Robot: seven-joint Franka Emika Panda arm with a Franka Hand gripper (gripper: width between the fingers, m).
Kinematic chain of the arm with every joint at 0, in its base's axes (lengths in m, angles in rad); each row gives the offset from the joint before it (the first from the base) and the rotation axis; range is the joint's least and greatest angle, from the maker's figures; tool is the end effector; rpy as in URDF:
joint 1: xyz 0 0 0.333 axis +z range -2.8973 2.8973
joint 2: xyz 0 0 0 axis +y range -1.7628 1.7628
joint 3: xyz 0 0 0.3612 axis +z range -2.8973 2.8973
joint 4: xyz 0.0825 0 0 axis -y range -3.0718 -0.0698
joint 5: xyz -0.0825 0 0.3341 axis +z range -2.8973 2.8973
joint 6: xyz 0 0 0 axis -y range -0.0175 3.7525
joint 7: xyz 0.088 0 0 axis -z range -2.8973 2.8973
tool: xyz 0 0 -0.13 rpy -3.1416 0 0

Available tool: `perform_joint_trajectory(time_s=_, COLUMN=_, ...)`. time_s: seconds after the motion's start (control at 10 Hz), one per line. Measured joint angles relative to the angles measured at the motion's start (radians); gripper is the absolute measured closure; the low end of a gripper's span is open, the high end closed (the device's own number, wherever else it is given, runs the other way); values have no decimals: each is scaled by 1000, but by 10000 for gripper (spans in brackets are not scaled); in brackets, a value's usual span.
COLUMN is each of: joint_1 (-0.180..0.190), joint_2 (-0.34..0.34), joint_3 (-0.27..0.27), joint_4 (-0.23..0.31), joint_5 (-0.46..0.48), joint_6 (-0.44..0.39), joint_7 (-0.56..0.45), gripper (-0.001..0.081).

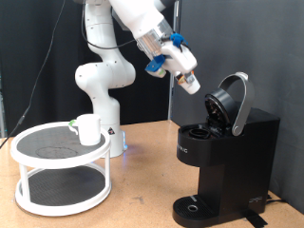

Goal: Make a cup of coffee with the keurig machine

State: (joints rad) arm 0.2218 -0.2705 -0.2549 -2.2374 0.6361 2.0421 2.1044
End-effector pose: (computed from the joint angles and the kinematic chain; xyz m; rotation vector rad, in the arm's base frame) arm 0.4286 0.0208 0.5400 -0.9559 2.4999 0.7277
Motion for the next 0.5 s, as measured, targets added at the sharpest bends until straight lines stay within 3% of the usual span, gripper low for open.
perform_joint_trajectory(time_s=0.5, joint_1=0, joint_2=69, joint_3=25, joint_4=-21, joint_5=-10, joint_6=76, joint_7=-16, gripper=421)
